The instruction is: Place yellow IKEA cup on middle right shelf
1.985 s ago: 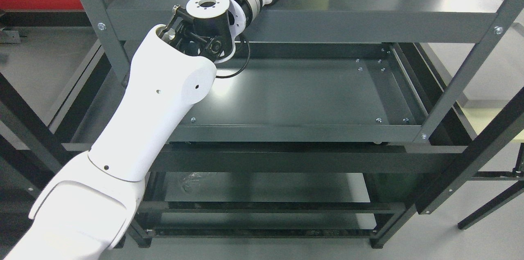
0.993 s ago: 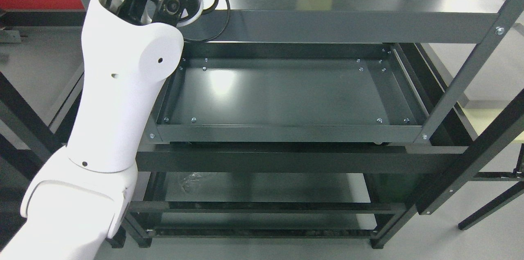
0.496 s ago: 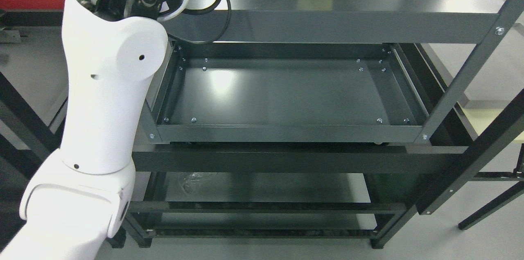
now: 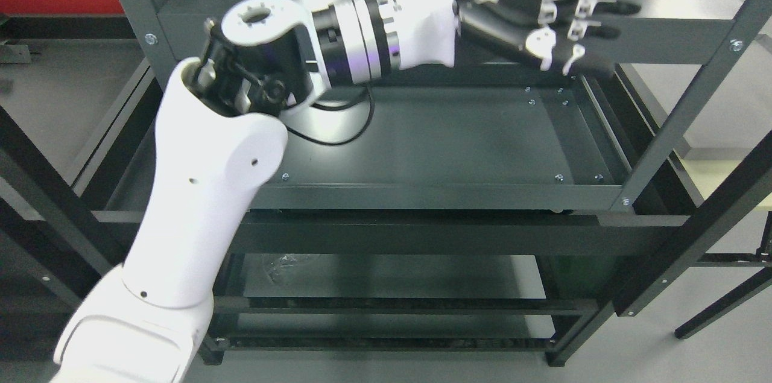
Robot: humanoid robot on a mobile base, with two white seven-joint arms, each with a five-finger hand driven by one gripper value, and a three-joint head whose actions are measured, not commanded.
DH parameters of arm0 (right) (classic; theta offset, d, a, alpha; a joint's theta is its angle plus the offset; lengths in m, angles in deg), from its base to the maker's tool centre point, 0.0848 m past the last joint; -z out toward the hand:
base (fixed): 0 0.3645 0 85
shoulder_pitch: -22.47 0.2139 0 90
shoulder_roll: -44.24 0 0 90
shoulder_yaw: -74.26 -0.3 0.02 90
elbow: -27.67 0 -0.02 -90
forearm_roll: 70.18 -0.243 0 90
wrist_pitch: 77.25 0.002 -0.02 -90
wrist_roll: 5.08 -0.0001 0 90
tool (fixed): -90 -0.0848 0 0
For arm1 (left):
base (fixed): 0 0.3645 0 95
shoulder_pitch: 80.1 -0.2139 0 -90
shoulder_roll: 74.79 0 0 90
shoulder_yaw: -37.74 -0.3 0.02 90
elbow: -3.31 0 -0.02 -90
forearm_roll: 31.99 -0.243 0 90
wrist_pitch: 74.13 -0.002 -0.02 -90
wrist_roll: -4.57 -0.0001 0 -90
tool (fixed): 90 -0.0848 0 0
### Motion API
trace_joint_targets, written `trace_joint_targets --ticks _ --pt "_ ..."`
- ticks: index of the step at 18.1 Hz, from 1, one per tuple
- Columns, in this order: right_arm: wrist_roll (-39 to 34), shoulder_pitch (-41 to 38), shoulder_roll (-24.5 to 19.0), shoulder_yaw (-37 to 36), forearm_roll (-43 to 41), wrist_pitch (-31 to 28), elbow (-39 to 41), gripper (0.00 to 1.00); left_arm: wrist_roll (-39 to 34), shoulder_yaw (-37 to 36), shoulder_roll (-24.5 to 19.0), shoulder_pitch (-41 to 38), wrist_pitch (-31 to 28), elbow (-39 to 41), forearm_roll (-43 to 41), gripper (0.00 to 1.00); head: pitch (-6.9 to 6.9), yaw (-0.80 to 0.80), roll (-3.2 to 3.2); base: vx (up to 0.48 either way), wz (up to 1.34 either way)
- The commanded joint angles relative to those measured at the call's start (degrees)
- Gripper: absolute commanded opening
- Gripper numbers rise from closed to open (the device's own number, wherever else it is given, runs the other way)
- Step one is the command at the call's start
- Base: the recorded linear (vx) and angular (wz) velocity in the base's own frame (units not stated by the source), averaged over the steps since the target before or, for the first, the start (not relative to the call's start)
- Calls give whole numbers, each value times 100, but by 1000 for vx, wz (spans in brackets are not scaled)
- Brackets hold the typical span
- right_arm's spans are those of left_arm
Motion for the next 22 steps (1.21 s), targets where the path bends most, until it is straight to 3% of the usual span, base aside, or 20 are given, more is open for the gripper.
trace_joint_targets --ticks 1,5,7,10,11,15,18,22 --pt "-5 -79 100 97 -141 -5 0 99 68 -1995 -100 -1790 991 -6 -605 98 0 0 0 0 0" --pt "-5 -79 100 97 -141 -5 0 99 -176 -2112 -100 -2732 2695 -1182 -1792 99 -1 0 0 0 0" --pt "-5 -79 100 97 -141 -5 0 99 -1235 -1754 -100 -2883 3461 -1815 -1882 99 -1 0 0 0 0" --pt "-5 -79 100 97 -141 -5 0 99 -3187 -1068 -100 -2875 3692 -2292 -2004 99 -1 0 0 0 0" --pt "-5 -79 100 97 -141 -5 0 99 -3497 -883 -100 -2901 3849 -2327 -2040 99 -1 0 0 0 0" --pt "-5 -79 100 97 -141 -5 0 99 -3544 -109 -100 -3216 5150 -2240 -2242 99 -1 0 0 0 0" --pt "-5 -79 100 97 -141 -5 0 99 -3536 207 -100 -3690 5118 -1637 -2251 99 -1 0 0 0 0" --pt "-5 -79 100 97 -141 -5 0 100 -3448 927 -100 -4639 3443 400 -2242 99 -1 0 0 0 0"
